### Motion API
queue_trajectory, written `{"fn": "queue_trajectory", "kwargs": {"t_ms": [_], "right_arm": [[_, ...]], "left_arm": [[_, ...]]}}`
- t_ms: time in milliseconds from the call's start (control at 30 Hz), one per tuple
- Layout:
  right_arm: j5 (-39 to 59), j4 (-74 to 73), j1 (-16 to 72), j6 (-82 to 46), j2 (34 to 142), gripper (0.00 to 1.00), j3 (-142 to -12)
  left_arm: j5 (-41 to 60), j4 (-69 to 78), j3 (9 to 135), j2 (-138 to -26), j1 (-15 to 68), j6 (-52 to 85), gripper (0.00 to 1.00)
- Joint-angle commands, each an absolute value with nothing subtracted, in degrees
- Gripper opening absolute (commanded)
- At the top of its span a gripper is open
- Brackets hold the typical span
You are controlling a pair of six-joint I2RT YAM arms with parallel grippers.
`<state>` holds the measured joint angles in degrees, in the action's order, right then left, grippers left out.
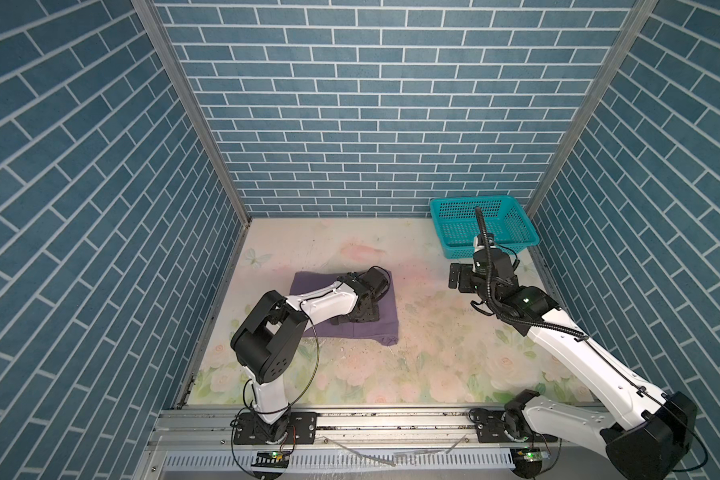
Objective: Fold and stack the trousers
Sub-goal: 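Drag the held trousers with the left gripper toward the far corner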
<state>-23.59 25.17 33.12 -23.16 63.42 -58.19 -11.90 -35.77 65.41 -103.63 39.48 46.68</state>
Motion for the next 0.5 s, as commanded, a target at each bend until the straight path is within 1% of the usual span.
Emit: {"fn": "queue_trajectory", "kwargs": {"t_ms": [0, 100, 200, 367, 467], "right_arm": [[-28.0, 26.4, 32.7, -25.2, 61.8, 0.99, -56.4], [-28.5, 26.5, 32.4, -25.1, 62.0, 0.99, -56.5], [-28.7, 26.9, 32.4, -25.1, 62.5, 0.99, -56.9], [-29.0, 27.4, 32.2, -25.1, 63.8, 0.98, -57.8], [-29.1, 28.0, 32.1, -25.1, 64.7, 0.98, -58.5]], "left_arm": [[-9.6, -33.1, 62.7, -105.5, 36.5, 48.5, 0.99], [-7.3, -29.9, 59.4, -105.7, 31.5, 47.9, 0.99], [-8.2, -29.8, 59.4, -106.3, 27.2, 45.4, 0.99], [-8.5, -30.5, 62.9, -108.7, 19.7, 41.0, 0.99], [-8.5, -32.0, 67.3, -110.7, 15.1, 38.7, 0.99]]}}
